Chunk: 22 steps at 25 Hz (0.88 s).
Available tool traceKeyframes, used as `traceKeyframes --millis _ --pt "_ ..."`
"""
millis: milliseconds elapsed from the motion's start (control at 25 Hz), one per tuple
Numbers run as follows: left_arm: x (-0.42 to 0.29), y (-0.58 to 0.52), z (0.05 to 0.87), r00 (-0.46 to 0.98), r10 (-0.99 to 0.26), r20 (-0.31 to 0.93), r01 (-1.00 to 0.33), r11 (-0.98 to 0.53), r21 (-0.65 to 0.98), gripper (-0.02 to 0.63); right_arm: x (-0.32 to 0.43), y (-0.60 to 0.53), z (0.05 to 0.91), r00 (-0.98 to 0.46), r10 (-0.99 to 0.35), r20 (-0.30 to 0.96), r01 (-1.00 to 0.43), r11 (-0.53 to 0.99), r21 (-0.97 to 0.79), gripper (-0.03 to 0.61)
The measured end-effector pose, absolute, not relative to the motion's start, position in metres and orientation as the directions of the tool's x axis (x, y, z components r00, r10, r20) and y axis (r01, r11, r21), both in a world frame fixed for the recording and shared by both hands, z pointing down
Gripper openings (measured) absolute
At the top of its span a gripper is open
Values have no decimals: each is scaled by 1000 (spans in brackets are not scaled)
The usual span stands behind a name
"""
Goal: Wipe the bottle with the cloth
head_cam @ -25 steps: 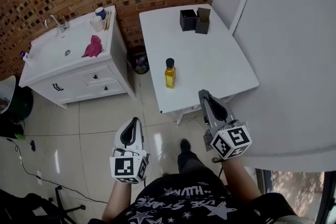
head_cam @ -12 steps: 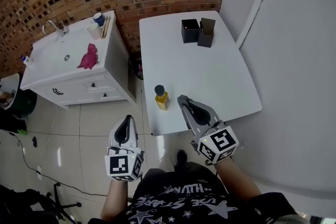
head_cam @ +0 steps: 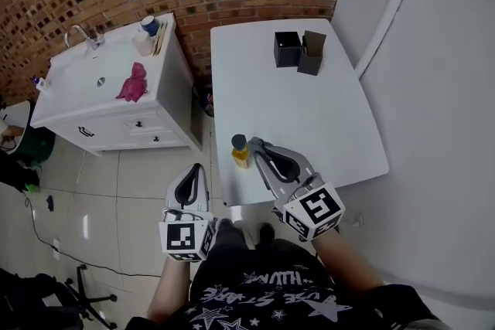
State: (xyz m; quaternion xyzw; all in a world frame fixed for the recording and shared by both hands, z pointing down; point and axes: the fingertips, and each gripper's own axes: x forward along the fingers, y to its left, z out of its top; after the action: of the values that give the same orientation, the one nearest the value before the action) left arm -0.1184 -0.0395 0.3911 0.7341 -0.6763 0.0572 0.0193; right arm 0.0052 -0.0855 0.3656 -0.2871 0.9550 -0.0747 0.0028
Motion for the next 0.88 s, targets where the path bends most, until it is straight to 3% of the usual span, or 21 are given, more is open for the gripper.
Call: traceKeyframes --millis 480,880 --pt "-137 -67 390 194 -975 108 -980 -197 -22 3 -37 -102 381 -804 -560 198 -584 807 -88 37" --pt "-145 -77 396 254 -962 101 -967 -254 9 3 -43 -94 386 -800 -551 237 -585 804 -106 37"
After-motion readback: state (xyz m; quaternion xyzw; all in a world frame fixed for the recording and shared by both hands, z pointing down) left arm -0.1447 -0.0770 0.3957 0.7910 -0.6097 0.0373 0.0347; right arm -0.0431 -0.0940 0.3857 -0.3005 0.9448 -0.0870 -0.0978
